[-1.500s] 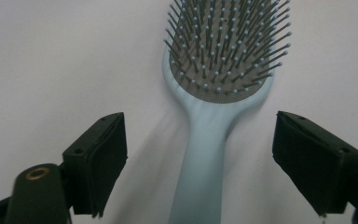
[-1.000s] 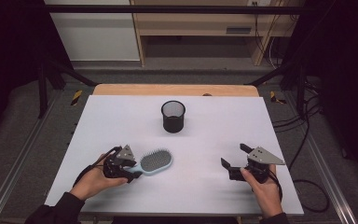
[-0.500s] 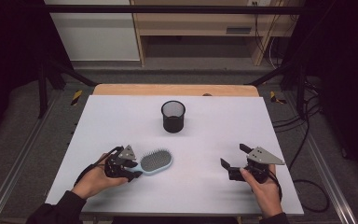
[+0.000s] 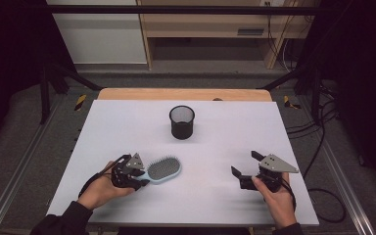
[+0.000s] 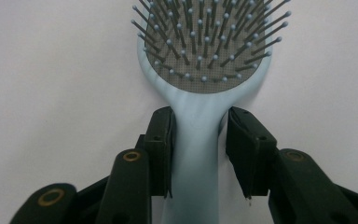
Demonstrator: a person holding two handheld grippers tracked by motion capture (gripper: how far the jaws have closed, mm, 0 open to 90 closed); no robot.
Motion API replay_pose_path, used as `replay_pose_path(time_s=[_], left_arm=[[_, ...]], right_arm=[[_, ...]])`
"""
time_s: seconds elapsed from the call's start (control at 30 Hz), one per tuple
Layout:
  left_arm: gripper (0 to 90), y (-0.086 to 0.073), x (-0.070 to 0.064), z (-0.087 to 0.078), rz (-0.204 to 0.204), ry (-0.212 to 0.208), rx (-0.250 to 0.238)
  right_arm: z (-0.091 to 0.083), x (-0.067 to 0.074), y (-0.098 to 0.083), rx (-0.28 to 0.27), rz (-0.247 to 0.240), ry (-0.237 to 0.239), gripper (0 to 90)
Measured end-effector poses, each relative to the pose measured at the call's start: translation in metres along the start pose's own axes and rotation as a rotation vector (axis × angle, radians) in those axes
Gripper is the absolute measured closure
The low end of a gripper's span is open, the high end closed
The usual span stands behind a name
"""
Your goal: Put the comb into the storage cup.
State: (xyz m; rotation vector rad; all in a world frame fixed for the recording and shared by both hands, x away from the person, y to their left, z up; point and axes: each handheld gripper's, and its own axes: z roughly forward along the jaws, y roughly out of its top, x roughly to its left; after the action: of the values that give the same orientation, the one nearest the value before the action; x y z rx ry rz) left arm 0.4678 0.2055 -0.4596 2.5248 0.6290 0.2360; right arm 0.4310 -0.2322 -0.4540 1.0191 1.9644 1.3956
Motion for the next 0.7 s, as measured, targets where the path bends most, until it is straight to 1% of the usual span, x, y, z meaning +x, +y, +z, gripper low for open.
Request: replay_pose_path(time_s=[0.13, 0.33, 0.67, 0.7], left_arm=[[67.5, 0.0005, -0.0017, -0.0002, -0.006, -0.001, 0.004], [69.1, -0.0004, -0.0036, -0.0004, -0.003, 0.008, -0.003], [69.4, 0.0011, -0.0089, -0.0010, 0.024, 0.048, -0.005], [69.4, 0.0021, -0.0100, -0.0008, 0.032, 0.063, -0.007]], right_arm=[[0.0003, 0.0006, 0.0000, 0.002, -0.001, 0.001, 6.5], [0.0003, 0.0007, 0.0000, 0.002, 0.000, 0.001, 6.5], [0.0001, 0.0005, 0.0002, -0.001, 0.000, 0.002, 6.5], [0.0000, 0.0006, 0.0003, -0.001, 0.002, 0.002, 6.5]])
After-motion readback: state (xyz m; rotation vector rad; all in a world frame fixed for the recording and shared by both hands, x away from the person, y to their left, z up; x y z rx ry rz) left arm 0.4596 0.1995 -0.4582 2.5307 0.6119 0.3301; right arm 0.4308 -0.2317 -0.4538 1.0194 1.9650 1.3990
